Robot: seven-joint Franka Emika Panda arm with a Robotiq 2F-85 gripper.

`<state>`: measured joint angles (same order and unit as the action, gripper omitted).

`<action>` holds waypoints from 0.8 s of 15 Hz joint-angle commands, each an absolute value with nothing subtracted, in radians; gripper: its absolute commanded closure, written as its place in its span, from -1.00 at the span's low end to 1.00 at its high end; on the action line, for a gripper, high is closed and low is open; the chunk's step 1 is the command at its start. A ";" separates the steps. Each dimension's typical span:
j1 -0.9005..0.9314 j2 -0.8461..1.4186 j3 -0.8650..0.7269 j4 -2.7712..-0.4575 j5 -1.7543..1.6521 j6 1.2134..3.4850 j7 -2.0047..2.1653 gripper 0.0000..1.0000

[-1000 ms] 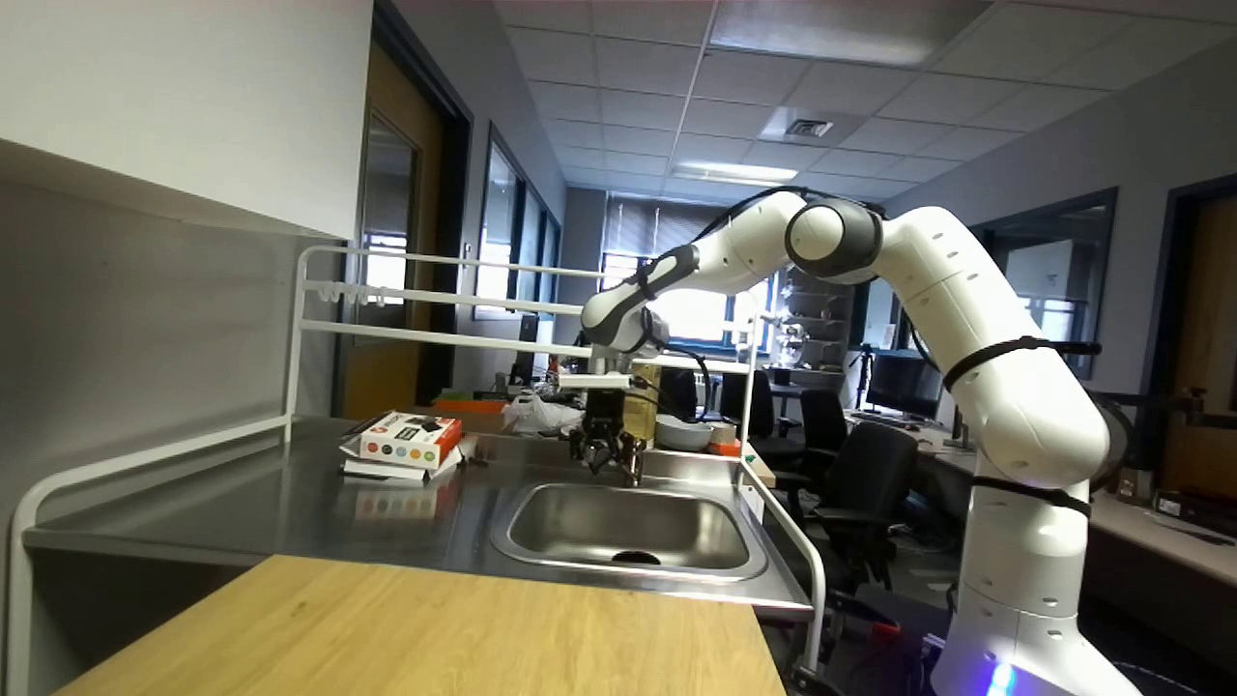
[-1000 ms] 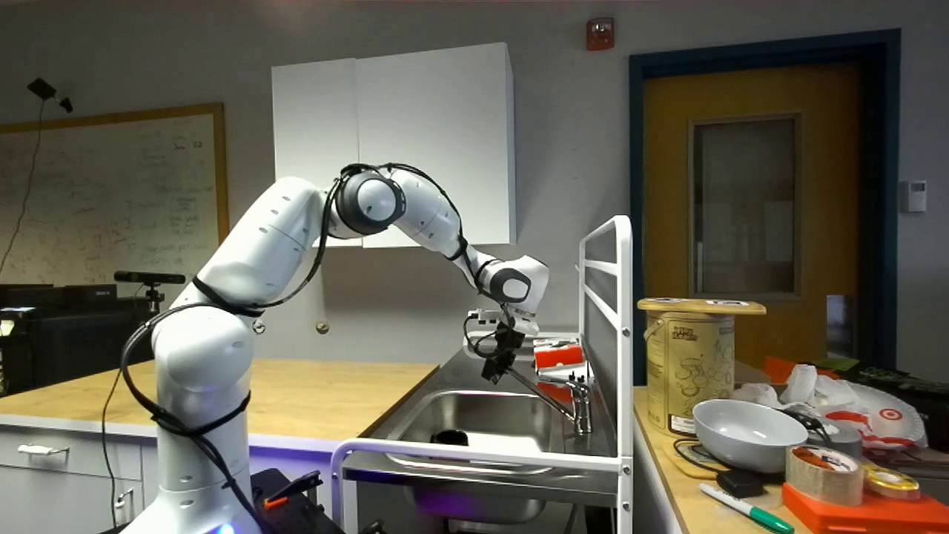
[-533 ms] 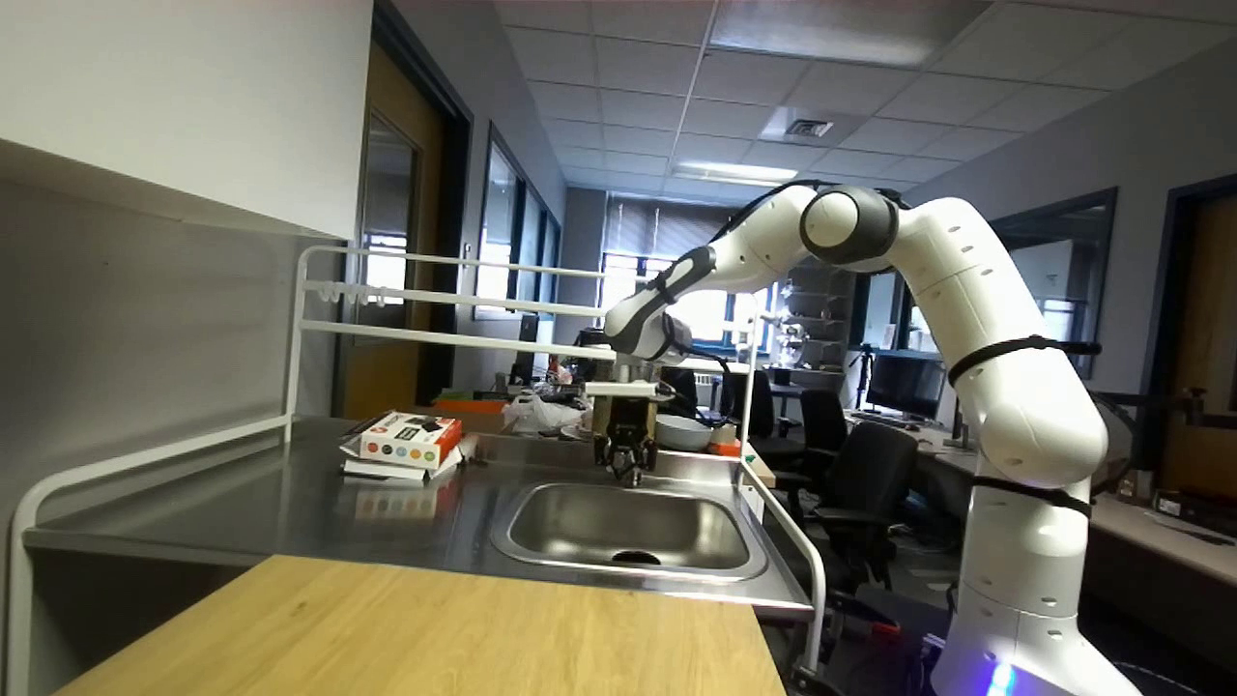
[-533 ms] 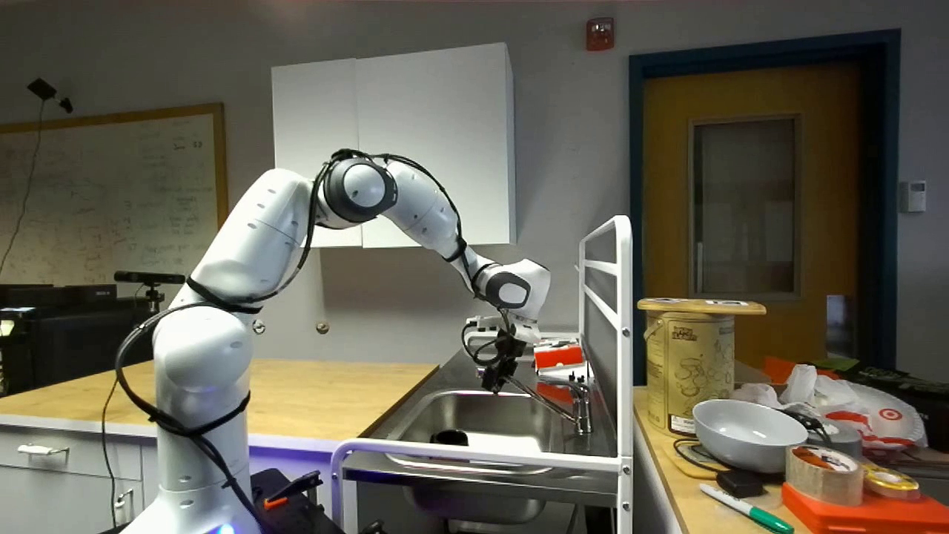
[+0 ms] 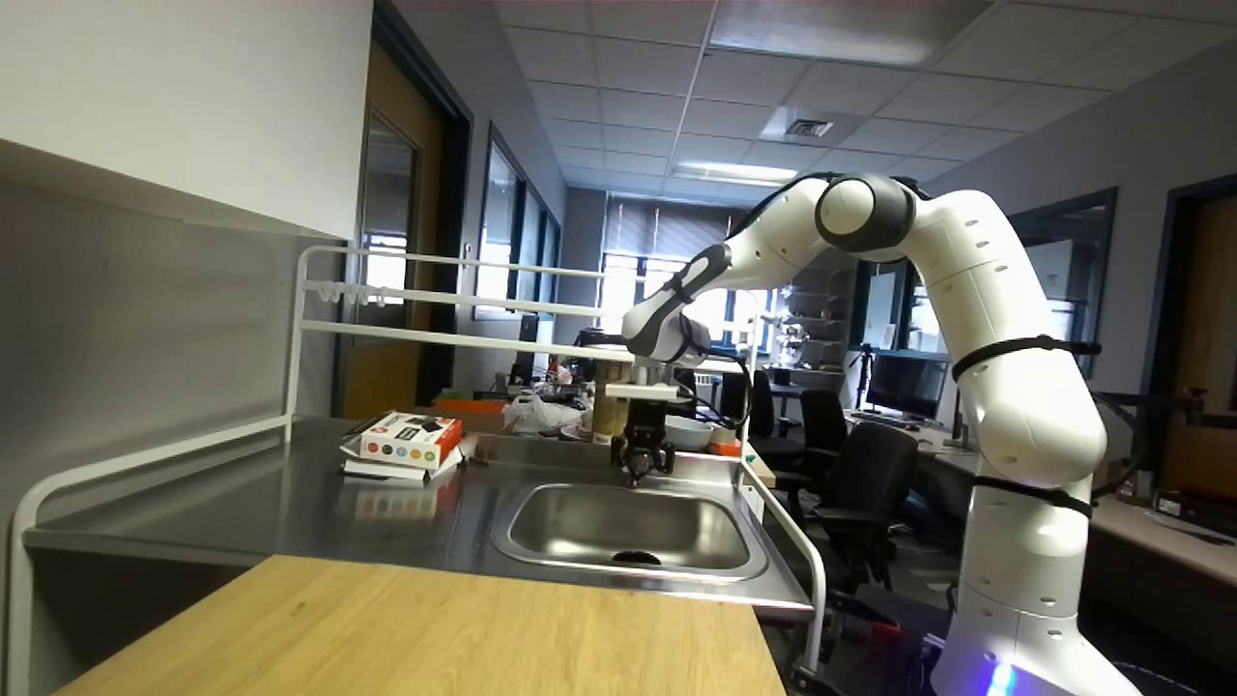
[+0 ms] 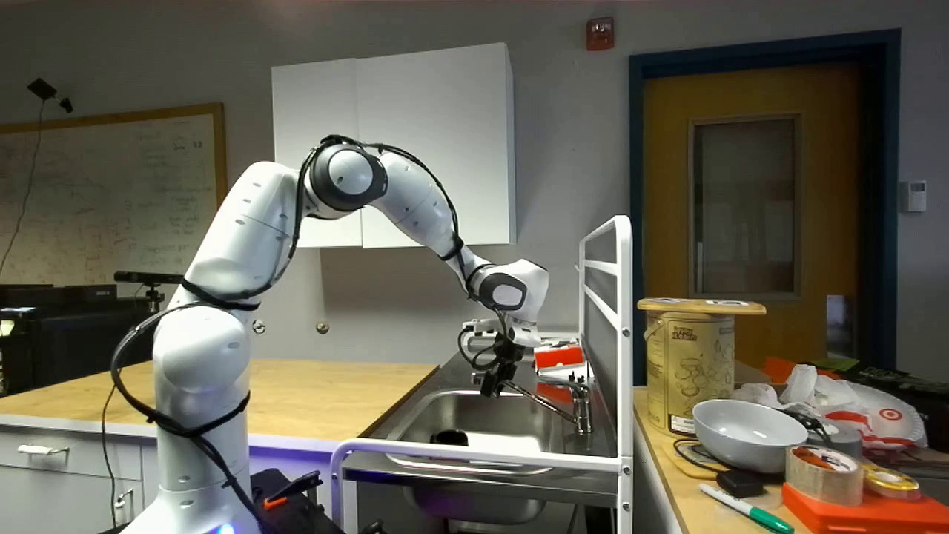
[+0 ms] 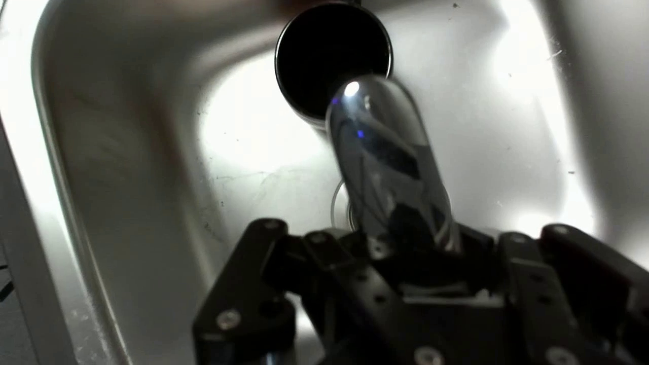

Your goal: Center the faucet

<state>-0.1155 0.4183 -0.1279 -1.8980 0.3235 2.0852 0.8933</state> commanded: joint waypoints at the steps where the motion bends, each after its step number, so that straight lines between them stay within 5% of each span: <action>1: -0.115 0.377 -0.137 -1.962 0.330 2.102 0.860 1.00; 6: -0.114 0.377 -0.138 -1.959 0.329 2.098 0.857 1.00; 7: -0.114 0.377 -0.137 -1.957 0.330 2.095 0.856 0.50; 9: -0.113 0.378 -0.136 -1.954 0.330 2.090 0.855 0.39; 12: -0.113 0.373 -0.136 -1.951 0.331 2.084 0.855 -0.05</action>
<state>-0.1155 0.4014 -0.1326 -1.9241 0.3234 2.0961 0.8731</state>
